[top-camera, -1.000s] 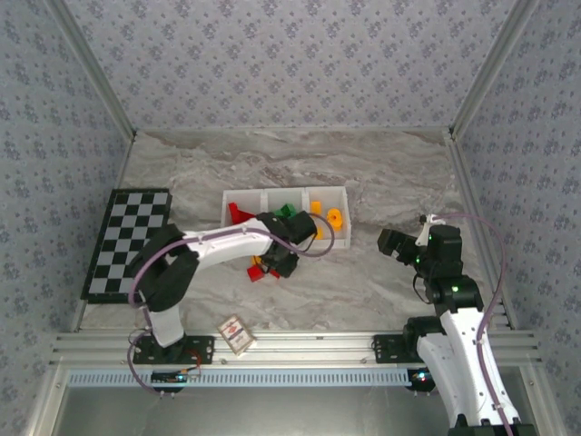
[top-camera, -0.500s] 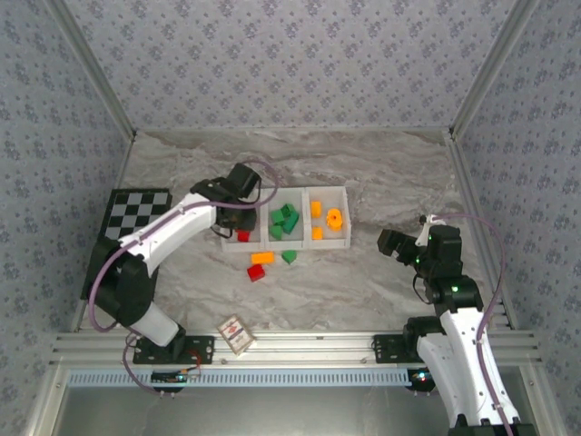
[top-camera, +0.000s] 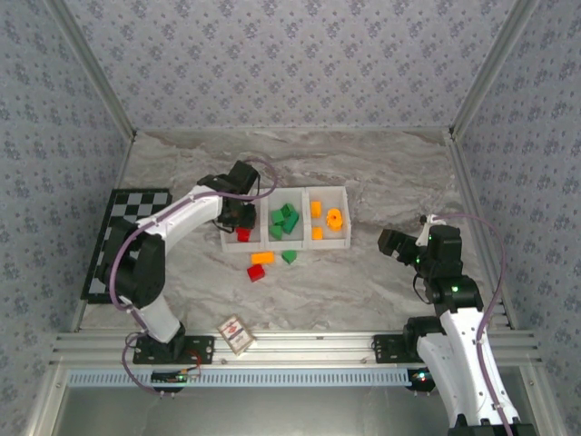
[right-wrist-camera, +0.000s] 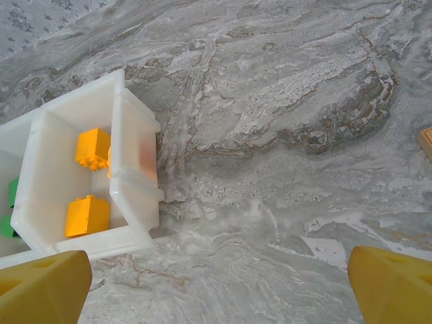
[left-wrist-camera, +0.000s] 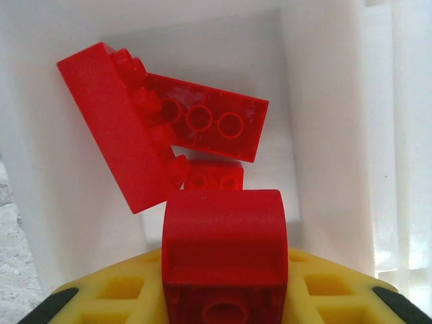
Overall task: Sort the legos into containers by color
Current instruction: Place the lego in the container.
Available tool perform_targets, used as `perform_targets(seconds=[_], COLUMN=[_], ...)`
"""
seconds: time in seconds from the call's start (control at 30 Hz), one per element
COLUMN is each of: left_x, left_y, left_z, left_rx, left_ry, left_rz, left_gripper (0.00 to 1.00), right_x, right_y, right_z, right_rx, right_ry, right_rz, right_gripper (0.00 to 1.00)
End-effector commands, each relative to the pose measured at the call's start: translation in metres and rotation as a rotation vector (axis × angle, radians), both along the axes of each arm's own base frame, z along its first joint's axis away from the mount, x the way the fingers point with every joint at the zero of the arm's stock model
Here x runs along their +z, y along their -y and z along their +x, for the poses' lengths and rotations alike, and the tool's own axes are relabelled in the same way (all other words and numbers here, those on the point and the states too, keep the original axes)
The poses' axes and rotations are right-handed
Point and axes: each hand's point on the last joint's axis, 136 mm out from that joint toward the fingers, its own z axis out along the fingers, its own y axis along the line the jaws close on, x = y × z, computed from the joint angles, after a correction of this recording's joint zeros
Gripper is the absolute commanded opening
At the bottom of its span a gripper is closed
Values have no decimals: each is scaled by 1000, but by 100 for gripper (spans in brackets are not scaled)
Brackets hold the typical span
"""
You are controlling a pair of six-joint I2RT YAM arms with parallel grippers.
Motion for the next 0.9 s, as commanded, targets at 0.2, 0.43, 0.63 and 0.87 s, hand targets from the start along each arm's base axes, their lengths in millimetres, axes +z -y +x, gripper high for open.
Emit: perform_targets(seconds=[0.2, 0.43, 0.63, 0.87], left_x=[8, 17, 36, 21], left_y=[4, 5, 9, 17], left_z=[8, 4, -16, -68], left_rx=[5, -27, -102, -236], left_ry=[30, 41, 88, -4], left_rz=[-39, -58, -104, -117], left_gripper=[52, 57, 68, 79], right_x=[-4, -4, -4, -5], right_y=[5, 5, 5, 5], right_z=[0, 0, 0, 1], right_rx=[-26, -27, -27, -29], right_ry=[-10, -11, -11, -12], right_rz=[-3, -3, -3, -3], right_gripper=[100, 100, 100, 100])
